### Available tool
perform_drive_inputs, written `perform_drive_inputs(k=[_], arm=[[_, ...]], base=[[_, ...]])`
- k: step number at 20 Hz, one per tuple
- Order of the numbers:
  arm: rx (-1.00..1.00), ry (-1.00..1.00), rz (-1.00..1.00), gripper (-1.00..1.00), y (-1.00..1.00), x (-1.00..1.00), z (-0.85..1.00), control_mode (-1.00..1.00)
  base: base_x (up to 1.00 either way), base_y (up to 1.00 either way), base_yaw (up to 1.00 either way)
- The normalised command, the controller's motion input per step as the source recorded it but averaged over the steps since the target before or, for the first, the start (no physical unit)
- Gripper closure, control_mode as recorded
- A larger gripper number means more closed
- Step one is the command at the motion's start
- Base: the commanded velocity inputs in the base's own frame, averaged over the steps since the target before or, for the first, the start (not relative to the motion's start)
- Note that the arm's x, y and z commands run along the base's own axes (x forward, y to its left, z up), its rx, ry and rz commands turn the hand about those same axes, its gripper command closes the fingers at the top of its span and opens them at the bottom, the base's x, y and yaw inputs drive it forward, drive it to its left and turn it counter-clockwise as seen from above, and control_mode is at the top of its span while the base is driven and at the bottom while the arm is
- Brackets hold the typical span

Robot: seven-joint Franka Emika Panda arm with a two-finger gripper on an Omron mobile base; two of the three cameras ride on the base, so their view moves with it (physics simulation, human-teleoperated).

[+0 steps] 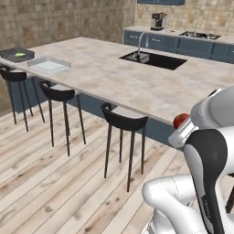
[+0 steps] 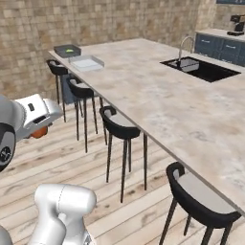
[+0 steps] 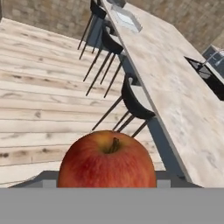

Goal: Place the cold items (apple and corn) from the fridge in one tupperware on the dining counter. Place the warm items (hot dog and kebab skewer) in the stove area in another tupperware.

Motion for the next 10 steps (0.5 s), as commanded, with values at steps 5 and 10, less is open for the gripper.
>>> perform_drive_inputs(k=[5, 10], arm=[[0.0, 0.0, 0.0, 1.0, 0.0, 0.0, 0.0, 1.0], [0.0, 0.0, 0.0, 1.0, 0.0, 0.0, 0.0, 1.0]], base=[[0.88, 1.0, -0.32], [0.86, 1.0, -0.27]])
